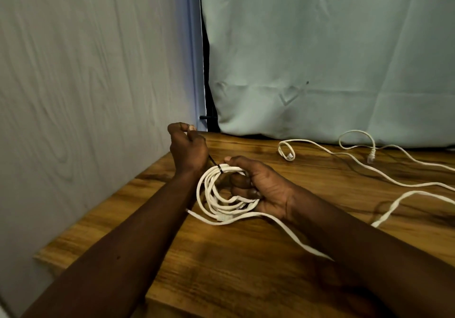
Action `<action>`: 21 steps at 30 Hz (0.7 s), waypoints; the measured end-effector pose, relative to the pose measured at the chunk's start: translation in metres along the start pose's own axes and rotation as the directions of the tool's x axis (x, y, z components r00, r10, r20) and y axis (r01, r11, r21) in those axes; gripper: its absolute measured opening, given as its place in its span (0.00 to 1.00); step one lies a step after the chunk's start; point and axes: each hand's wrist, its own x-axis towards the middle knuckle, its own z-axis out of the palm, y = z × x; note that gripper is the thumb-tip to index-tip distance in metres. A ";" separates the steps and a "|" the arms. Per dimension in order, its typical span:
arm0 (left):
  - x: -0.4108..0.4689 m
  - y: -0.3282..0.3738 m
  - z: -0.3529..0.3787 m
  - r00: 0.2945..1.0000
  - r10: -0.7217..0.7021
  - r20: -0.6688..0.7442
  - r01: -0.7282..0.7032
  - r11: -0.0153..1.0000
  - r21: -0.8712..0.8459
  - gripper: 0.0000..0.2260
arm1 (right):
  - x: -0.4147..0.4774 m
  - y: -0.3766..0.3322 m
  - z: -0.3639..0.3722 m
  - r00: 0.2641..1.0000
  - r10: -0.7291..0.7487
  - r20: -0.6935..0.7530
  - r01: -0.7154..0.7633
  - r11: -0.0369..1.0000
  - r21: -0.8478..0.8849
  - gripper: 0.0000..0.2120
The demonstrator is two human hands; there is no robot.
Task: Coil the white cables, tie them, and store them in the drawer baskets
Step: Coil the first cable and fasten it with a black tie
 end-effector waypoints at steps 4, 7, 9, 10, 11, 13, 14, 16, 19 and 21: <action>0.000 -0.005 0.006 1.000 0.027 0.010 -0.027 0.999 0.040 0.06 | 0.001 0.000 -0.006 0.999 0.016 0.035 -0.017 0.999 0.035 0.13; 0.002 -0.005 0.009 1.000 0.010 -0.010 -0.009 0.998 0.055 0.03 | 0.002 -0.002 -0.004 0.999 0.008 0.033 -0.009 1.000 0.026 0.10; 0.004 -0.005 0.009 1.000 -0.015 -0.028 0.017 0.999 0.047 0.03 | 0.004 -0.003 -0.003 1.000 0.010 0.015 -0.010 1.000 0.014 0.10; 0.004 -0.003 0.008 0.999 -0.023 -0.035 0.025 0.999 0.041 0.03 | 0.005 -0.003 -0.003 1.000 0.012 0.012 -0.012 1.000 0.009 0.10; 0.004 -0.001 0.008 0.999 -0.022 -0.042 0.024 0.999 0.046 0.03 | 0.006 -0.003 -0.003 1.000 0.018 0.017 -0.018 1.000 0.011 0.09; 0.003 0.000 0.008 0.998 0.007 -0.061 -0.001 0.996 0.091 0.04 | 0.007 -0.002 -0.006 0.998 0.043 0.044 -0.045 0.998 0.036 0.09; 0.002 0.000 0.007 0.997 0.022 -0.072 -0.014 0.993 0.116 0.04 | 0.007 -0.002 -0.008 0.997 0.058 0.050 -0.061 0.997 0.051 0.10; 0.001 0.000 0.008 0.996 0.044 -0.075 -0.032 0.987 0.158 0.04 | 0.008 -0.001 -0.012 0.995 0.079 0.055 -0.084 0.992 0.089 0.14; 0.002 -0.003 0.011 0.997 0.069 -0.036 -0.061 0.981 0.186 0.03 | 0.009 0.002 -0.017 0.995 0.064 0.071 -0.073 0.988 0.134 0.14; 0.003 -0.006 0.012 0.996 0.087 0.009 -0.087 0.980 0.181 0.03 | 0.009 0.005 -0.018 0.999 0.014 0.052 -0.021 0.991 0.134 0.14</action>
